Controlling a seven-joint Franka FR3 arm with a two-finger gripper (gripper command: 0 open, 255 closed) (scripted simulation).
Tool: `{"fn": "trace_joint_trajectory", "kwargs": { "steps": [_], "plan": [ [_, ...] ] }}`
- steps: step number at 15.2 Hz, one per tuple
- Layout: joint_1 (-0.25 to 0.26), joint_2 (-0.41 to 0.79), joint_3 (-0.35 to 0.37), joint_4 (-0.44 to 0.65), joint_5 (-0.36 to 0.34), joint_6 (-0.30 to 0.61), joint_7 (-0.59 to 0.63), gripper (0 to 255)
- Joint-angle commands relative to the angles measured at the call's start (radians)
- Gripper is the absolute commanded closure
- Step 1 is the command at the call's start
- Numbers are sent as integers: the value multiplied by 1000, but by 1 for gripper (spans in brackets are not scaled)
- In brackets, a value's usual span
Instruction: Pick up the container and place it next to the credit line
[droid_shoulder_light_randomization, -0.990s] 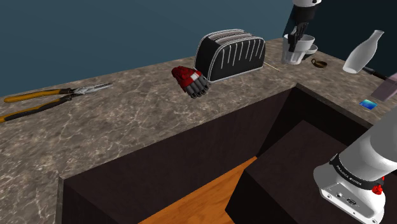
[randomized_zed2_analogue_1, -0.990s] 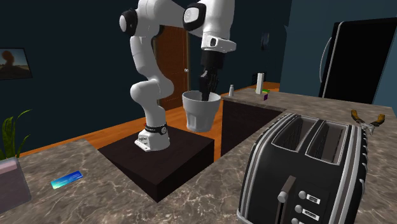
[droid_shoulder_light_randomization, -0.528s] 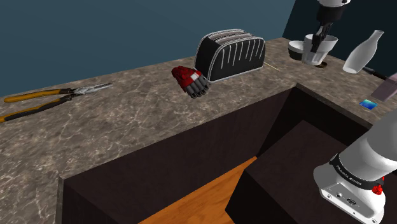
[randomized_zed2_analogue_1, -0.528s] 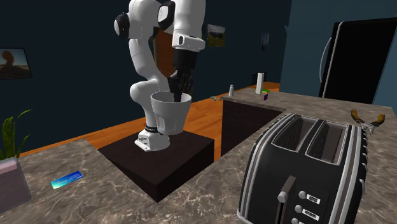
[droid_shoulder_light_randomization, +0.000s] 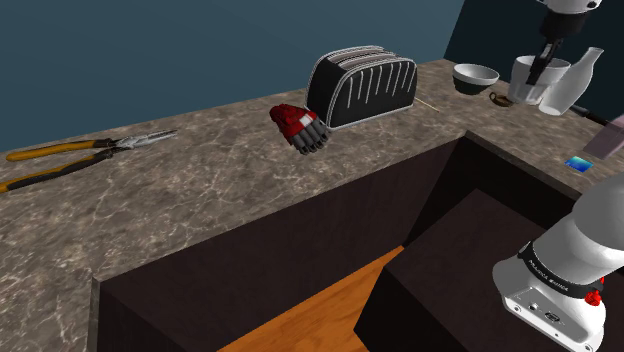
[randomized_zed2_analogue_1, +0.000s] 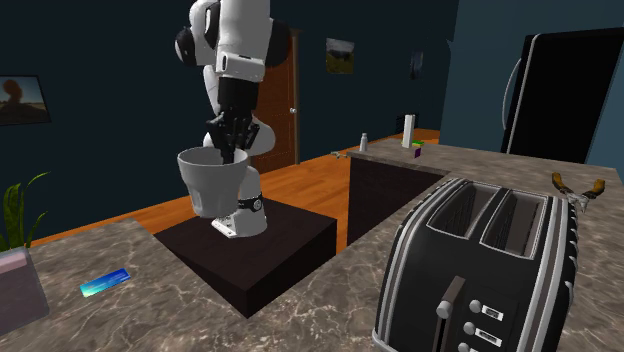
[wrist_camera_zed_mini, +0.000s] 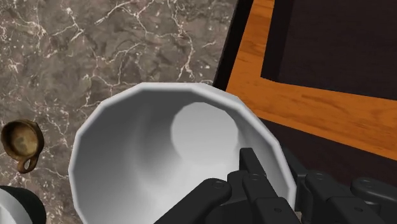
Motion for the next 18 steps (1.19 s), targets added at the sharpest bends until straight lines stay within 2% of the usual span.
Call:
{"fn": "trace_joint_trajectory", "kwargs": {
  "steps": [1, 10, 13, 18],
  "plan": [
    [-22, -14, -39, -2, -22, 4, -50, 255],
    [-92, -4, -222, 46, -96, 40, -269, 255],
    [-106, 27, -306, 90, -110, 61, -362, 255],
    [-109, 35, -326, 32, -125, 127, -350, 255]
  ]
}}
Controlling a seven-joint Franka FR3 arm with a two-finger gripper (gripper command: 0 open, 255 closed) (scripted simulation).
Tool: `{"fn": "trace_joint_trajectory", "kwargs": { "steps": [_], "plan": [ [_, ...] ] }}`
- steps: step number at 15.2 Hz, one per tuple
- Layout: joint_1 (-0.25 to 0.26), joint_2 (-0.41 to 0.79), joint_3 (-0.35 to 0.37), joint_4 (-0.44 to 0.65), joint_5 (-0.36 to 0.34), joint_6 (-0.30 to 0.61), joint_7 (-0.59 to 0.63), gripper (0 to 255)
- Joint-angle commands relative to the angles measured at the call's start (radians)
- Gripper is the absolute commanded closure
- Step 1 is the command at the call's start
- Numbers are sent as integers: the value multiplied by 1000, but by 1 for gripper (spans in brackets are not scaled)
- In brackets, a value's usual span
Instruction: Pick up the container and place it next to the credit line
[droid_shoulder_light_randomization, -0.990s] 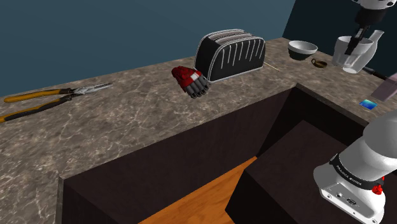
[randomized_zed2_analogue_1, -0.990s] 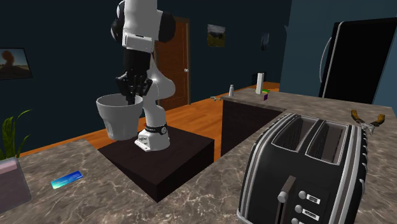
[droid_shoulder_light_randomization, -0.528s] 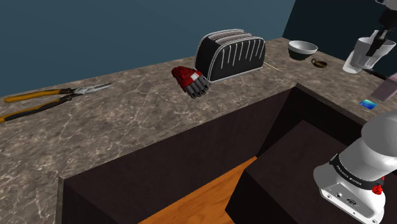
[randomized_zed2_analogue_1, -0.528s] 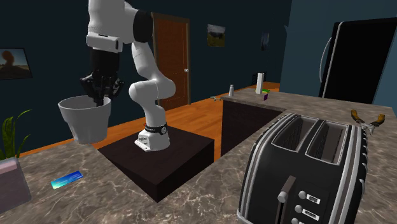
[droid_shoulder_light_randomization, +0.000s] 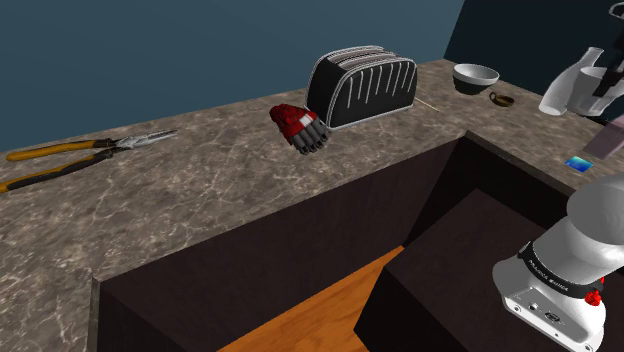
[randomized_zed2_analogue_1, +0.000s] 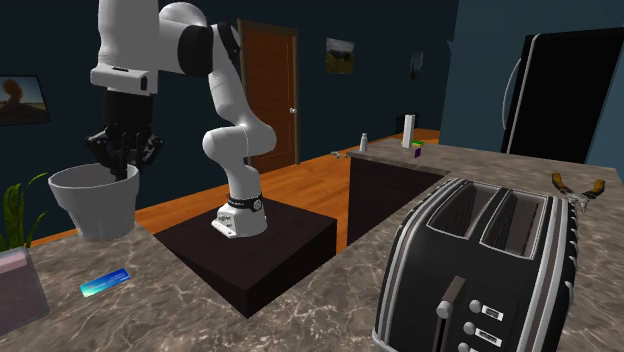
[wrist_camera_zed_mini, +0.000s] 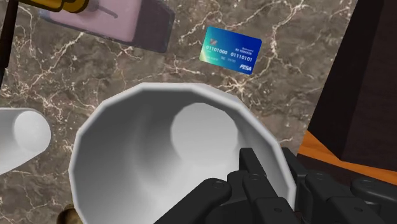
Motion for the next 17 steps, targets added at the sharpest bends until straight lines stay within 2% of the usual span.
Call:
{"fn": "trace_joint_trajectory", "kwargs": {
  "steps": [1, 17],
  "plan": [
    [0, 6, -10, -18, -5, 26, 2, 255],
    [2, 90, -93, -169, -43, 259, 32, 255]
  ]
}}
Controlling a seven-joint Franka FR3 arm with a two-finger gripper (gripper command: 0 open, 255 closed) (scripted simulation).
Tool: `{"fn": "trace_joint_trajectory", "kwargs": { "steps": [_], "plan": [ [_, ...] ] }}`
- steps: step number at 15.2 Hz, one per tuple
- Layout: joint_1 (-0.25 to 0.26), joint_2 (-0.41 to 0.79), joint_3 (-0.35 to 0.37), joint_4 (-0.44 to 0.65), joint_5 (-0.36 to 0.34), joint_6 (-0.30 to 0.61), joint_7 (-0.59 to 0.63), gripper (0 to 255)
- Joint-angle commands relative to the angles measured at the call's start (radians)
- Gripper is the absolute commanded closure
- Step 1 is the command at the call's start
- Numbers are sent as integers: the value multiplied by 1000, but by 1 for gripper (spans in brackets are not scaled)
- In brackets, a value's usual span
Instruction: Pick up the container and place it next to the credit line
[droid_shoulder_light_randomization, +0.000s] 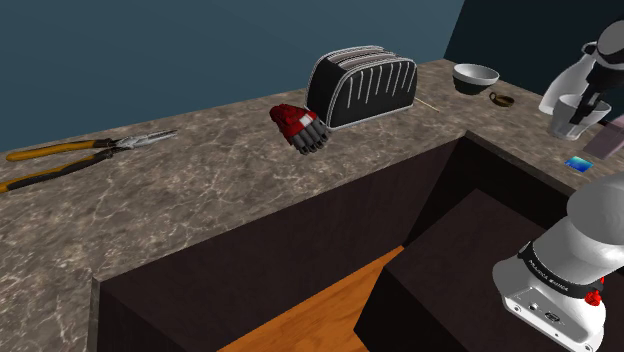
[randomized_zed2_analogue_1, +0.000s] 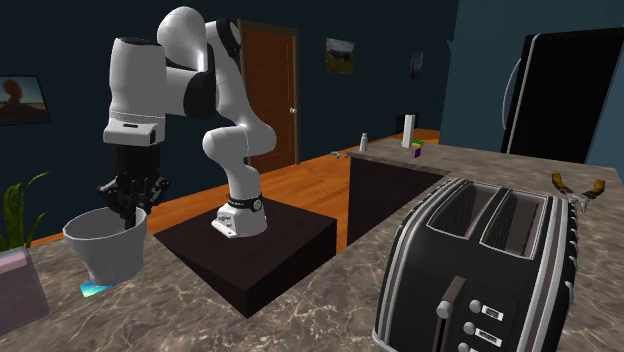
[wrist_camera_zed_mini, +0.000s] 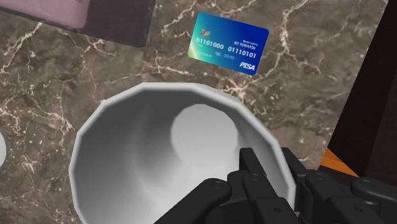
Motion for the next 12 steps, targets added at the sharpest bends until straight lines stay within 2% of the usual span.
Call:
{"fn": "trace_joint_trajectory", "kwargs": {
  "steps": [1, 10, 12],
  "plan": [
    [0, 13, -11, -19, -5, 32, 4, 255],
    [17, 105, -70, -81, -7, 183, 9, 255],
    [18, 109, -73, -83, -7, 189, 9, 255]
  ]
}}
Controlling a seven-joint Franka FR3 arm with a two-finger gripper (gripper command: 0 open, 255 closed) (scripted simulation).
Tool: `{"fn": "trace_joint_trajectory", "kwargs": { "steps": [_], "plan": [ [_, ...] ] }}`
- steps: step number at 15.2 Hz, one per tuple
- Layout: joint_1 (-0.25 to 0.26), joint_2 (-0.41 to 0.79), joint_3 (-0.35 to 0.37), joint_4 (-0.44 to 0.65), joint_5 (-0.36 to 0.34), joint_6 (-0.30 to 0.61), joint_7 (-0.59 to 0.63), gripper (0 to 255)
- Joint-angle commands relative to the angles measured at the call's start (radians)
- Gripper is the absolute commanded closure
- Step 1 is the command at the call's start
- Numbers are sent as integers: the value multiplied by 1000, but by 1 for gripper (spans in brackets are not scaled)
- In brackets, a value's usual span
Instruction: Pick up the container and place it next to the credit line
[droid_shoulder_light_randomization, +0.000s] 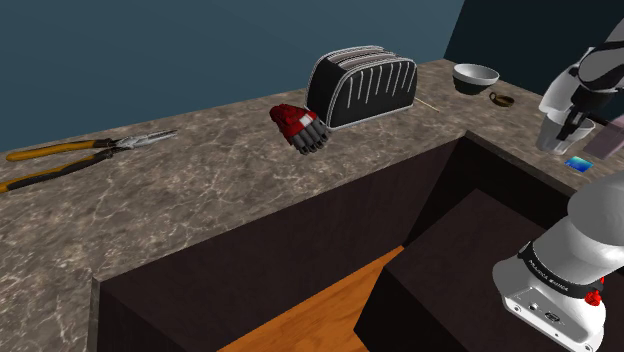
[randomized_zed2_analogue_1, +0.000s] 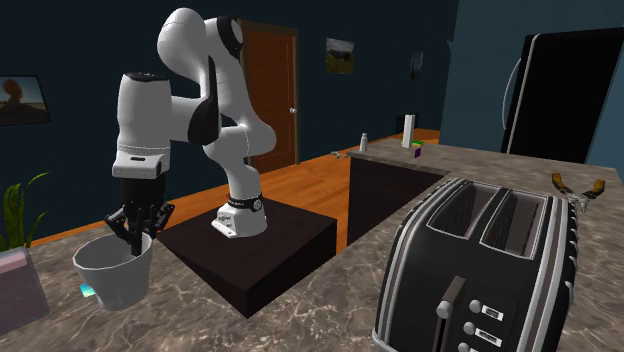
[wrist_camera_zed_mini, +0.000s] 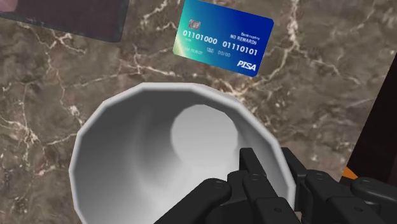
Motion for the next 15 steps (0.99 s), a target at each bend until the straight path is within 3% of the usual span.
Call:
{"fn": "trace_joint_trajectory", "kwargs": {
  "steps": [1, 6, 7, 12, 15],
  "plan": [
    [2, 7, -3, -1, 2, 9, 0, 255],
    [2, 7, -3, -1, 2, 9, 0, 255],
    [2, 7, -3, -1, 2, 9, 0, 0],
    [2, 7, -3, -1, 2, 9, 0, 0],
    [-18, -91, 62, 31, -9, -123, 16, 0]
  ]
}}
